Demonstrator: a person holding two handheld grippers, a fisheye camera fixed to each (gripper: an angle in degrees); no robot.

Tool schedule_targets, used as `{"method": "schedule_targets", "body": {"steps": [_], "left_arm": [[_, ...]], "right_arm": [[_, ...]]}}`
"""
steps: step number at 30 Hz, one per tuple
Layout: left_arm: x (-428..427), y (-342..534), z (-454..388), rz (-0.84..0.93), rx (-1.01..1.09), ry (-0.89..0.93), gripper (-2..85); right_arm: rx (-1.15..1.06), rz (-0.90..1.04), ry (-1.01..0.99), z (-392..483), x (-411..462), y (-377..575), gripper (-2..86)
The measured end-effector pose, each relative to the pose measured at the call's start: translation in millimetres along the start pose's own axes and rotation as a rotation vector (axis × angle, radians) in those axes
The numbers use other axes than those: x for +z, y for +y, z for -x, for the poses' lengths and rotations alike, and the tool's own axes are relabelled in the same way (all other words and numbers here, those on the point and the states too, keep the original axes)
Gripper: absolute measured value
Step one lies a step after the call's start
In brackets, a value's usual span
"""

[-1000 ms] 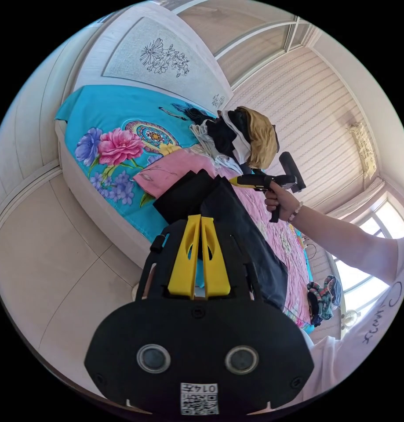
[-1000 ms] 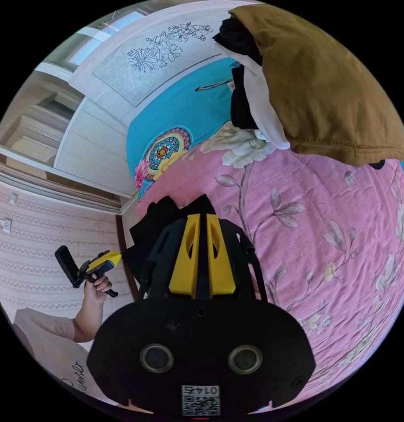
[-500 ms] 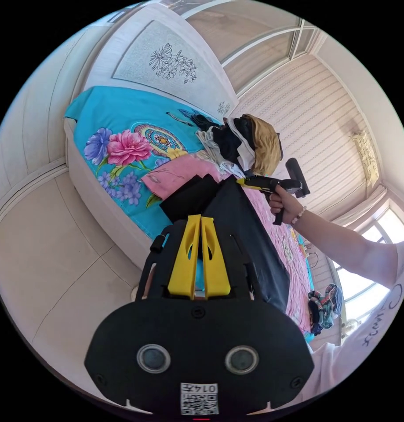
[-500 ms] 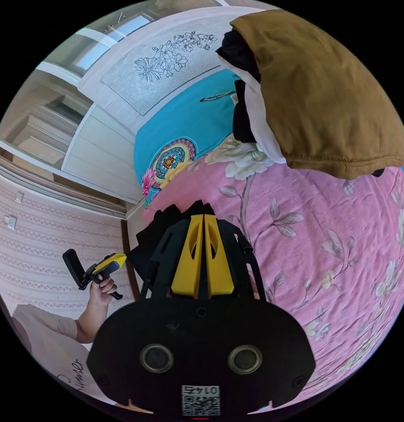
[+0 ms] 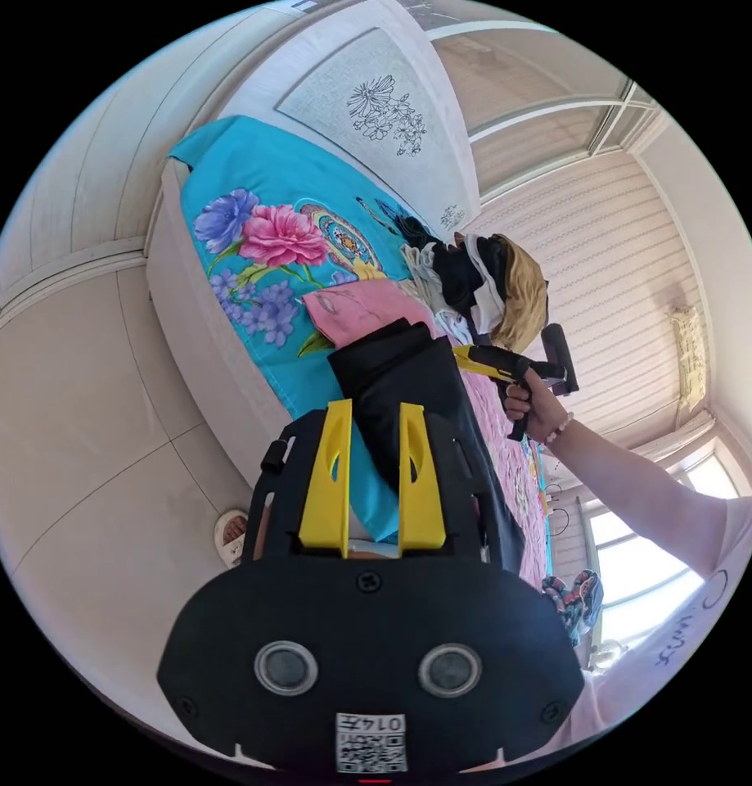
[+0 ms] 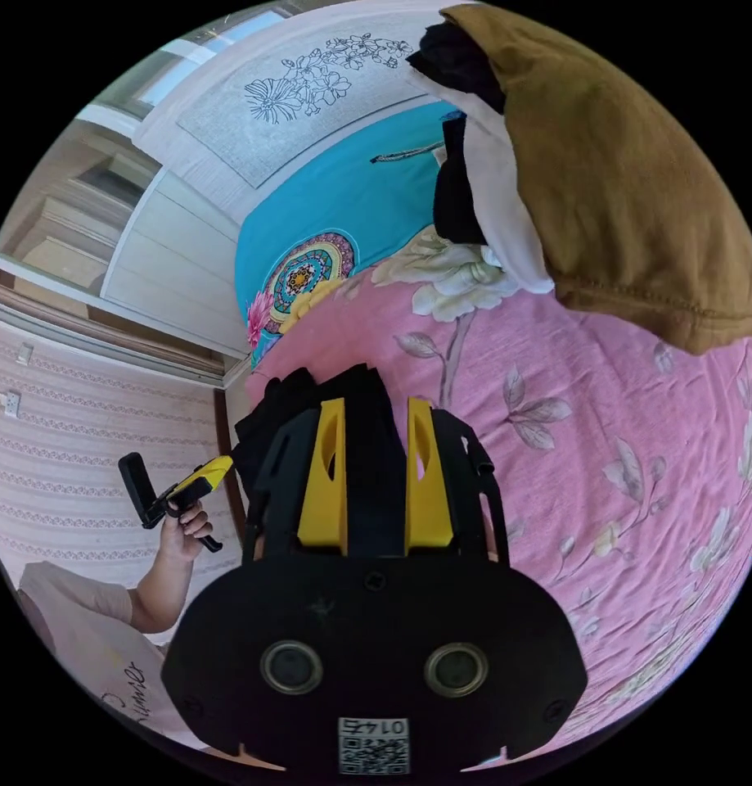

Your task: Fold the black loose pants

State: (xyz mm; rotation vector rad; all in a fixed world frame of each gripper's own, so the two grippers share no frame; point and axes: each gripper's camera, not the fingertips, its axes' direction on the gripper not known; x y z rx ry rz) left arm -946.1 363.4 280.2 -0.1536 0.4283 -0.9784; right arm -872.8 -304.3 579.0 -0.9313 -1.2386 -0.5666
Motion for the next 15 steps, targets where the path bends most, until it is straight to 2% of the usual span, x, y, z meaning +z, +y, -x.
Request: {"method": "schedule_targets", "body": {"steps": [3,5,8,15], "left_arm": [[16,-3,4,0.033,-0.034,0.092,10.5],[17,-6,2,0.025,-0.033,0.055,7.2],[11,-7,1,0.012,-0.029,0.096,3.8],[-20,-6,-14,-0.019,0.023,0.092,2.4]], "right_arm": [[0.007,0.035,-0.042,-8,8,12,9.3],[-0.012,0.059,-0.064,-12,5,21,3.5],[-0.063,0.026,-0.081,-12,-8,37,2.0],[-0.246,-0.002,-0.124,4,-26,68,1.1]]}}
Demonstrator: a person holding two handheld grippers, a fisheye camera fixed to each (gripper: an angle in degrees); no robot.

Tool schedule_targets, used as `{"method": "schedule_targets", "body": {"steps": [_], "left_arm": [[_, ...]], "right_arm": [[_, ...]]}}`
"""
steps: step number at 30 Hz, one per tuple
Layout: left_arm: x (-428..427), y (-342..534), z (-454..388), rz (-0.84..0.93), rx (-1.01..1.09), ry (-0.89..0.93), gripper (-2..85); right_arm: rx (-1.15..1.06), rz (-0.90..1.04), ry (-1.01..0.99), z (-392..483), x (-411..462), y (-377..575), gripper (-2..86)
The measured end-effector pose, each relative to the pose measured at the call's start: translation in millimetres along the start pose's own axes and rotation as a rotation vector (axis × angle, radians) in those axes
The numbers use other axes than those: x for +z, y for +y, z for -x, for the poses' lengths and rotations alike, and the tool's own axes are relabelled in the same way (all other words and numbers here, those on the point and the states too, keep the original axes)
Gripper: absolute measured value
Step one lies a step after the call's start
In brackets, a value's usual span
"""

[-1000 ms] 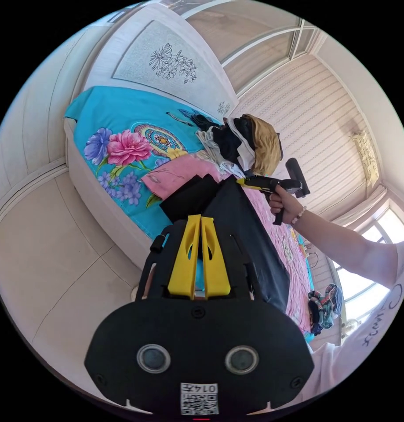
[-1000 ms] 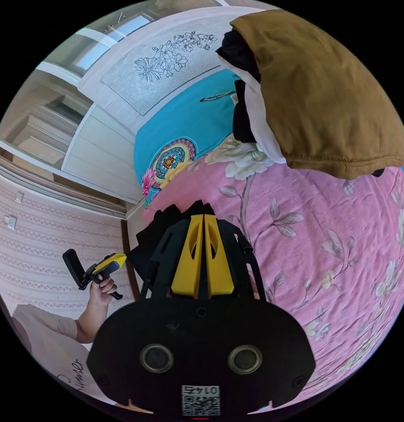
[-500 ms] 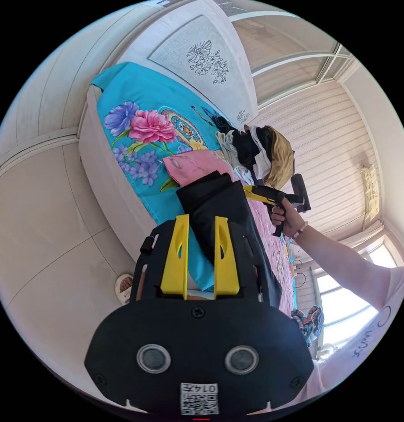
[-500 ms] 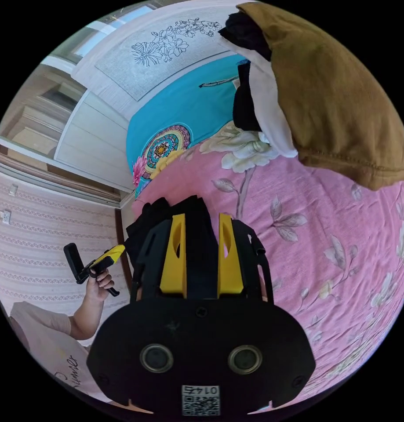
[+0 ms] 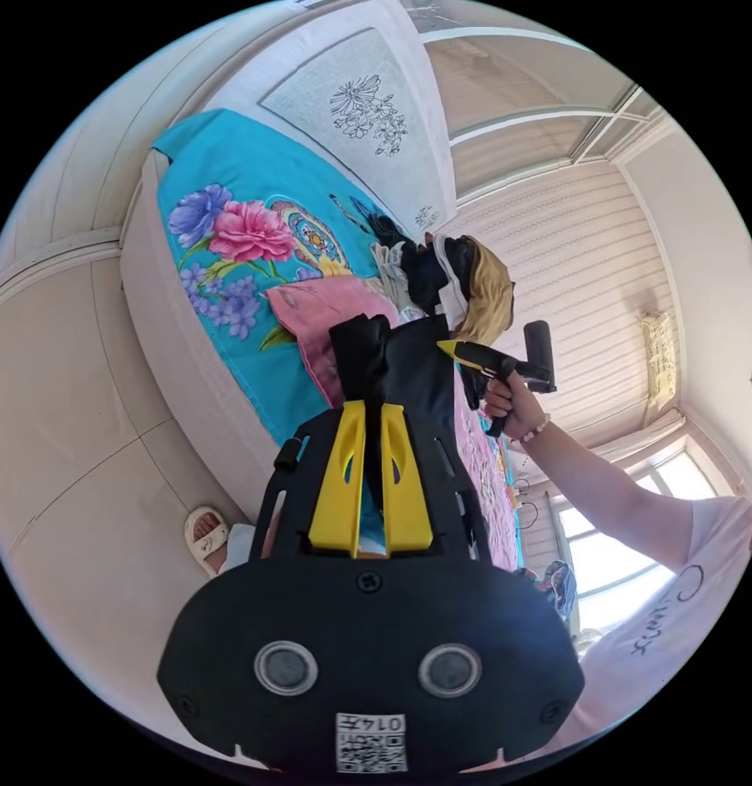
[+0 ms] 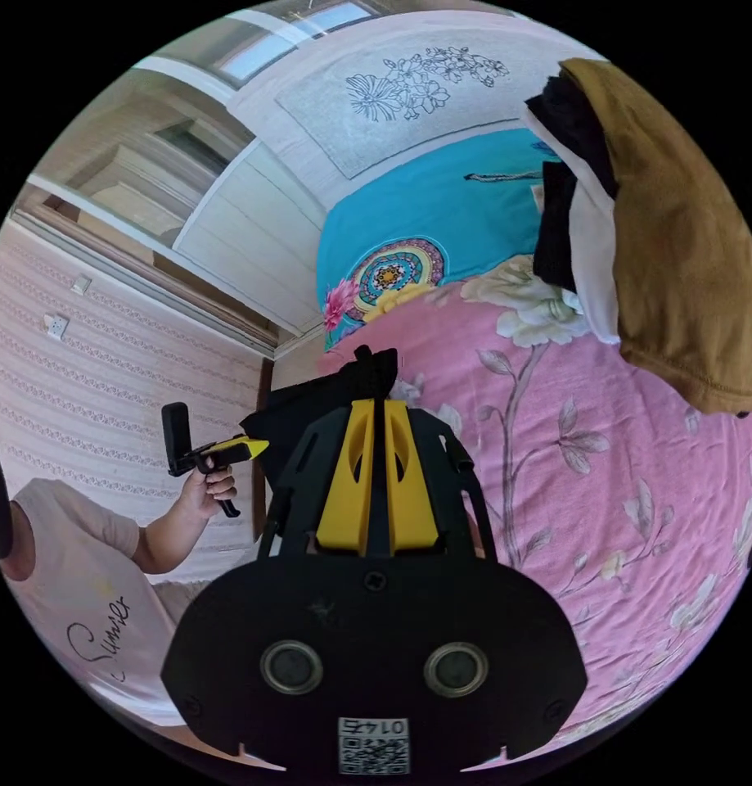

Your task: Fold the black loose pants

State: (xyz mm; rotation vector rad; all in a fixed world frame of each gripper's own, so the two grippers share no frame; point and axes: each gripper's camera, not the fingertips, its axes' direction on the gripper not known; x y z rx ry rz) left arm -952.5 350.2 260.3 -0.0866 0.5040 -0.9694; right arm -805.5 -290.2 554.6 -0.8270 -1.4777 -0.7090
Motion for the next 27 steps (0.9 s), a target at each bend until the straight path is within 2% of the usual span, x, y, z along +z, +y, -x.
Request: {"method": "schedule_targets", "body": {"steps": [4,9,12,14,16,21,23,27], "left_arm": [[2,-2,4,0.030,0.021,-0.072,1.3],[-1,-7,-7,-0.048,0.082,-0.147,0.5],[5,-16,4,-0.054,0.025,-0.176,1.5],[24,-23,26,0.041,-0.066,-0.199,4.7],[30,-24,38,0.065,-0.149,-0.117,7.8],[21,-17,33,-0.017,-0.136,-0.056,9.7],[29,-15,36,-0.021,-0.174,0.013,10.8],[46,-22,34,-0.022,-0.209,0.102,13.4]], "right_arm": [[-0.027,0.044,-0.001,5,14,17,1.1],[0.006,0.024,0.005,-1,22,42,1.7],[0.055,-0.001,0.030,-8,21,57,2.8],[0.138,0.024,0.068,-20,20,75,4.9],[0.198,0.007,0.044,-29,12,98,6.4],[0.318,-0.252,-0.128,-38,-48,228,6.7],[0.450,-0.354,-0.050,-38,-74,323,6.4],[0.734,-0.438,0.096,-30,-94,467,6.9]]}}
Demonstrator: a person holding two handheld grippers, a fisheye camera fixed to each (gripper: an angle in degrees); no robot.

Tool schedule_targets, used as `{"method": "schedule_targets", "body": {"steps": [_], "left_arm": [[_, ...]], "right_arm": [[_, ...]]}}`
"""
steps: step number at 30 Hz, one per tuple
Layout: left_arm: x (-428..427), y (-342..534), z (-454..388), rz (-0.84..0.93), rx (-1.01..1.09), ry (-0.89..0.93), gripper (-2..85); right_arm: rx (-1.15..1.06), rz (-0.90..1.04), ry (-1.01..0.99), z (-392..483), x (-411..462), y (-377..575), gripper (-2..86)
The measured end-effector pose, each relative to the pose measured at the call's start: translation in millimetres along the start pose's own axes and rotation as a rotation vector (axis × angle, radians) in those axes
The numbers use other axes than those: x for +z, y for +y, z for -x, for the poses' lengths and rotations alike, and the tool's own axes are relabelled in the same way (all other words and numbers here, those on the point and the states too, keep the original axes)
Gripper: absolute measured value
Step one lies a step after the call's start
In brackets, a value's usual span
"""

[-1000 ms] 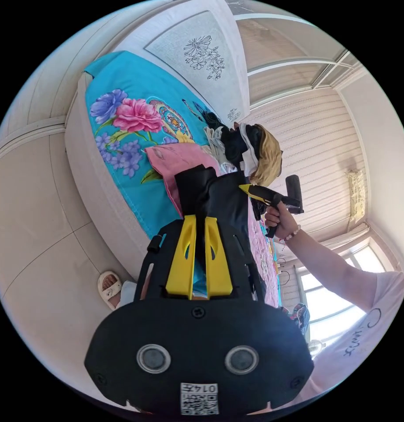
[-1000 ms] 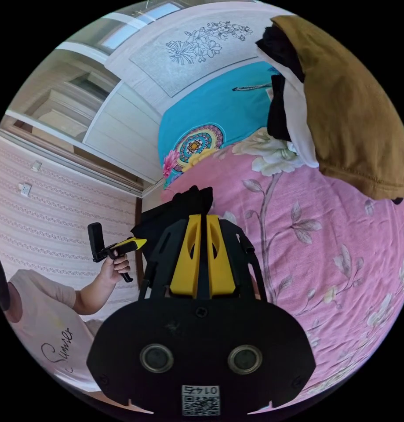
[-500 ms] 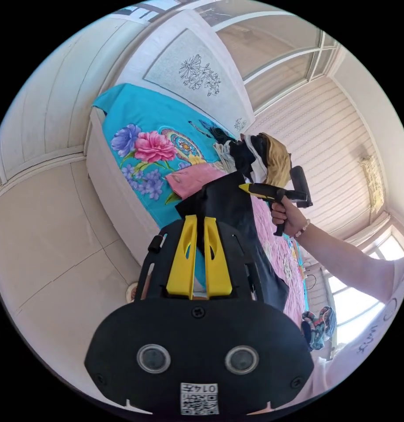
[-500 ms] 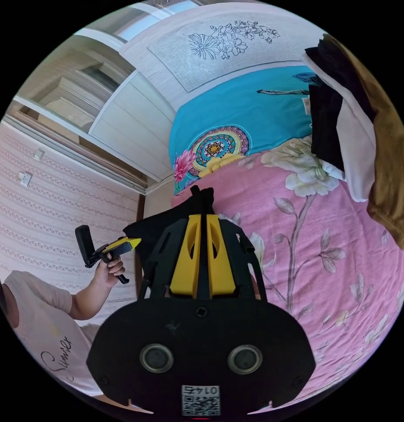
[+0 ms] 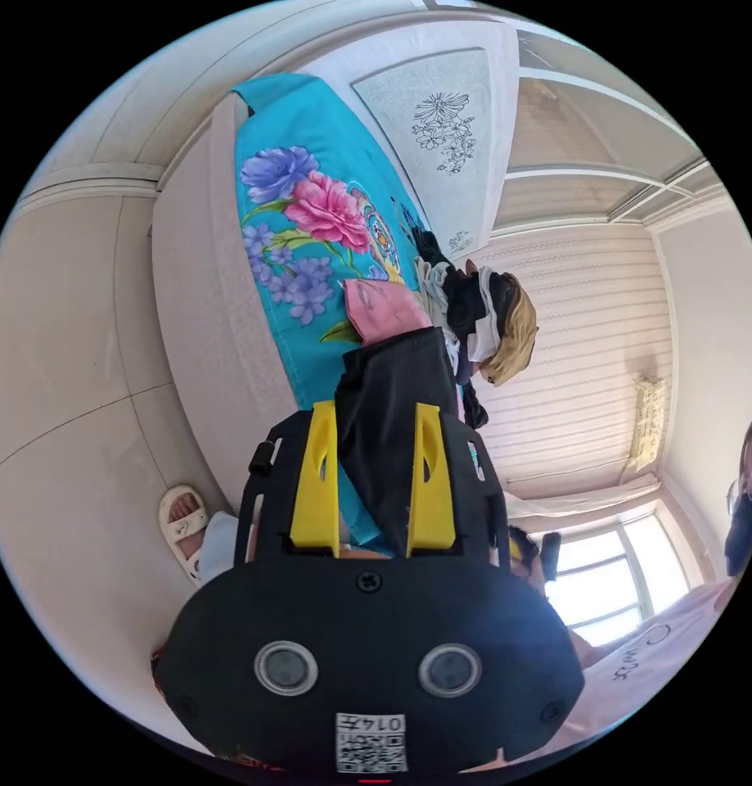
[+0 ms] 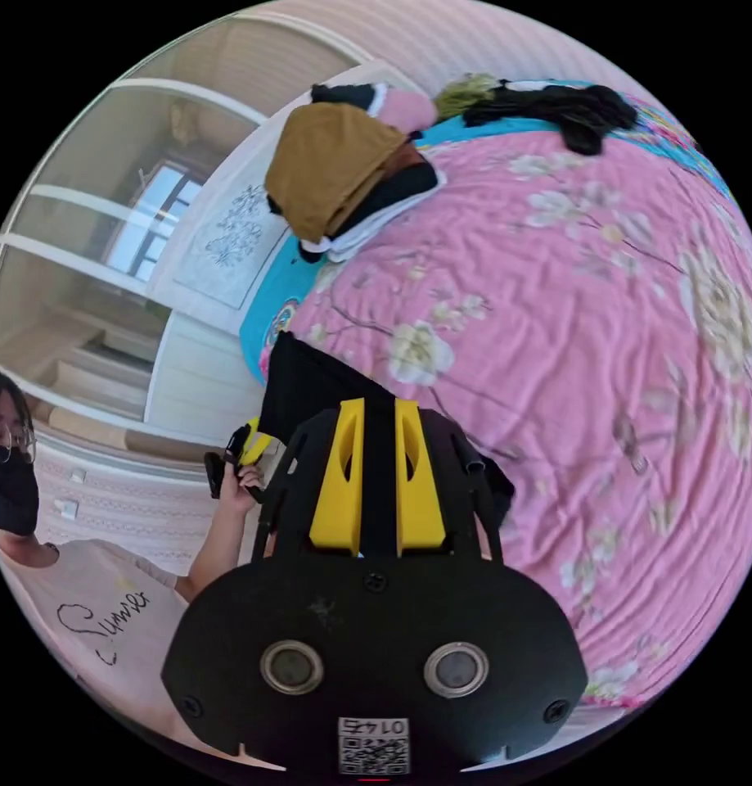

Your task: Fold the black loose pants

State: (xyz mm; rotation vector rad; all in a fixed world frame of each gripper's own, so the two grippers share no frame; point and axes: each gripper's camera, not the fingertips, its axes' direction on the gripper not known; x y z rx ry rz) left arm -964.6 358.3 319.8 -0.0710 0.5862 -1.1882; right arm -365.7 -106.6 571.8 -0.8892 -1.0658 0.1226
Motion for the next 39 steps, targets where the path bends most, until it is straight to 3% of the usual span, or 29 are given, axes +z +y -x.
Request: {"method": "schedule_targets", "body": {"steps": [2,5,9,14,22,28,36,39], "left_arm": [[15,-7,-7,0.032,0.009,-0.017,13.8],[31,-14,-14,0.080,0.003,-0.025,13.4],[44,-18,-27,0.135,0.038,-0.104,8.6],[51,-12,-59,0.157,0.117,-0.111,5.2],[73,-1,-131,0.153,0.281,-0.028,4.8],[128,17,-180,0.227,0.324,0.083,4.7],[226,83,-255,0.391,0.472,0.170,4.8],[262,109,-243,0.441,0.427,0.093,5.0]], "right_arm": [[0.143,-0.015,0.083,-43,-25,54,8.0],[0.243,-0.032,0.037,-78,-33,100,9.7],[0.238,-0.007,-0.067,-96,-18,122,10.9],[0.177,0.060,0.070,-108,-24,133,6.7],[0.135,0.057,-0.203,-151,-92,141,1.8],[0.030,0.085,-0.107,-184,-159,132,1.3],[0.200,0.079,-0.055,-278,-256,184,1.2],[0.302,0.104,-0.057,-323,-267,217,1.3]]}}
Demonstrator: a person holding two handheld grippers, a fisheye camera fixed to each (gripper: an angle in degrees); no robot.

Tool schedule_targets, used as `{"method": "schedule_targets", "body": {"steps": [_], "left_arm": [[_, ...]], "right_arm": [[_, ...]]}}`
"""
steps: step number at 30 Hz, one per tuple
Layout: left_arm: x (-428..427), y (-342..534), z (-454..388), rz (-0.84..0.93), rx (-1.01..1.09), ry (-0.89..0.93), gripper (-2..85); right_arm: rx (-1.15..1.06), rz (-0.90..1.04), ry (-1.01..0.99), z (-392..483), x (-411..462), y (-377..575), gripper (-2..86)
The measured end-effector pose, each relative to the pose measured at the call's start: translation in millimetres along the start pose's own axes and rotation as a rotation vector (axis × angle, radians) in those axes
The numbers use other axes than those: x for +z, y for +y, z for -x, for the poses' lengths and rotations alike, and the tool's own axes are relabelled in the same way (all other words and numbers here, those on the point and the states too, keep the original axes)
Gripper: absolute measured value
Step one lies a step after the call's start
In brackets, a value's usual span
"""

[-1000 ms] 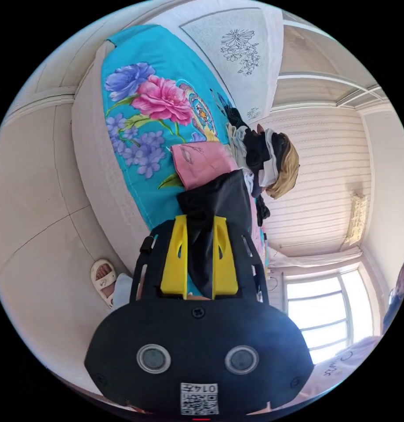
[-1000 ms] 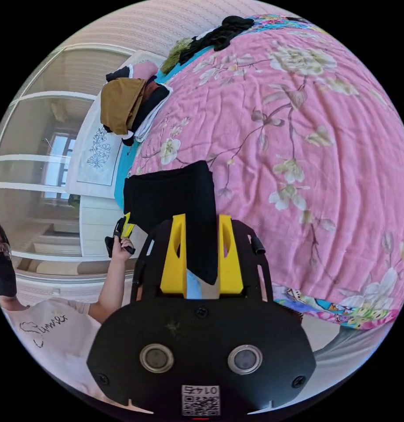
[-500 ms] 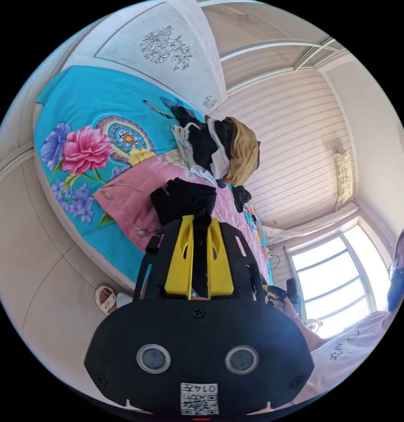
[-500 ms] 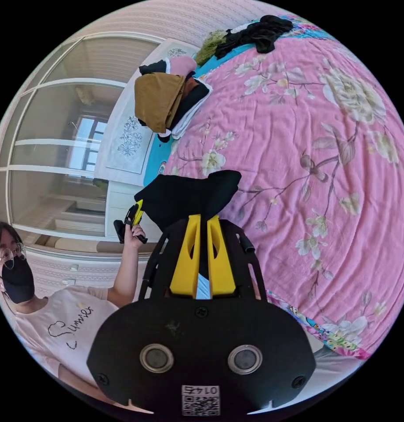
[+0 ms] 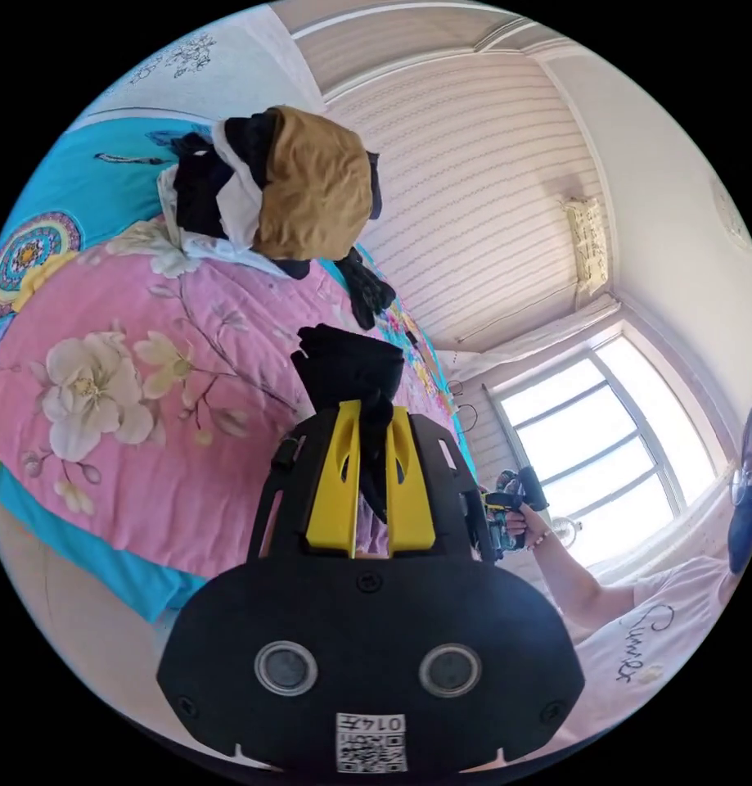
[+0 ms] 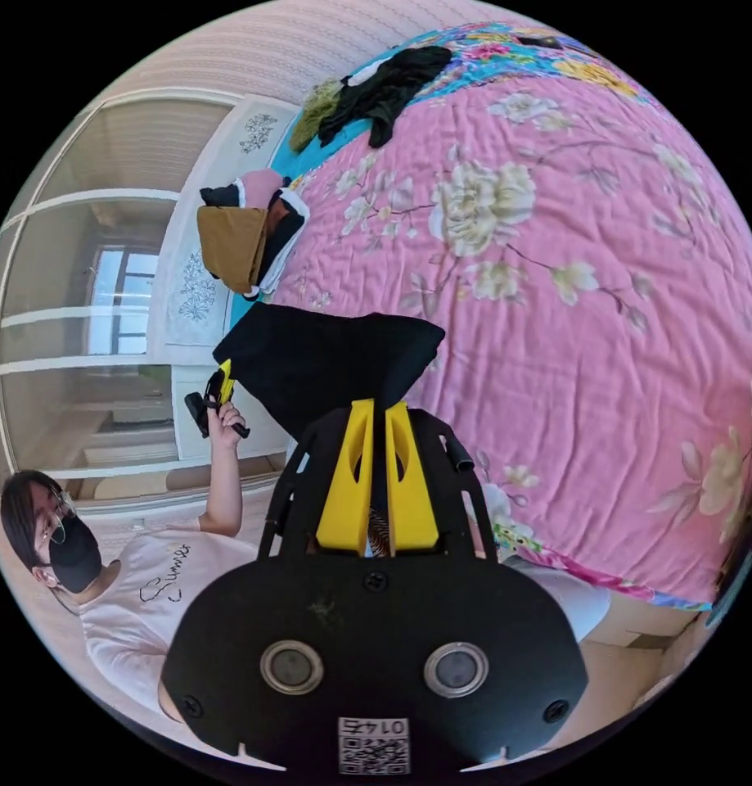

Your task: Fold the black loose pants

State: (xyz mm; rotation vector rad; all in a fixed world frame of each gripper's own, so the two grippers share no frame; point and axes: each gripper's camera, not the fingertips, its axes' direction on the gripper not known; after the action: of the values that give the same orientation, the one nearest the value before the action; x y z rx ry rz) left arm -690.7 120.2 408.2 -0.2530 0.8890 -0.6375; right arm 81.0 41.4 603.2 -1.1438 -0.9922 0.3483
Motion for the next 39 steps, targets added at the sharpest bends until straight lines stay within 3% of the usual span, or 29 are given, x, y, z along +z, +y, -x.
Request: {"method": "schedule_targets", "body": {"steps": [2,4,6,13,18,24,32,39], "left_arm": [[42,14,26,0.114,-0.114,-0.113,5.4],[57,24,44,0.143,-0.210,-0.107,5.8],[58,31,52,0.092,-0.275,-0.020,6.3],[61,41,26,-0.029,-0.223,-0.125,6.2],[91,39,-26,0.002,-0.029,-0.221,5.5],[185,39,-115,0.200,0.286,-0.187,5.1],[380,74,-219,0.514,0.526,-0.074,6.3],[543,116,-276,0.758,0.649,-0.138,8.3]], "right_arm": [[0.116,-0.079,0.018,-48,4,16,1.4],[0.214,-0.143,0.039,-80,6,31,1.6],[0.280,-0.194,-0.012,-104,6,50,1.7],[0.217,-0.178,-0.056,-134,33,114,6.1],[0.197,-0.258,-0.133,-149,41,143,4.3],[0.157,-0.347,-0.245,-174,29,176,2.5],[0.019,-0.320,-0.181,-188,34,195,10.4],[-0.042,-0.227,-0.128,-184,54,190,7.0]]}}
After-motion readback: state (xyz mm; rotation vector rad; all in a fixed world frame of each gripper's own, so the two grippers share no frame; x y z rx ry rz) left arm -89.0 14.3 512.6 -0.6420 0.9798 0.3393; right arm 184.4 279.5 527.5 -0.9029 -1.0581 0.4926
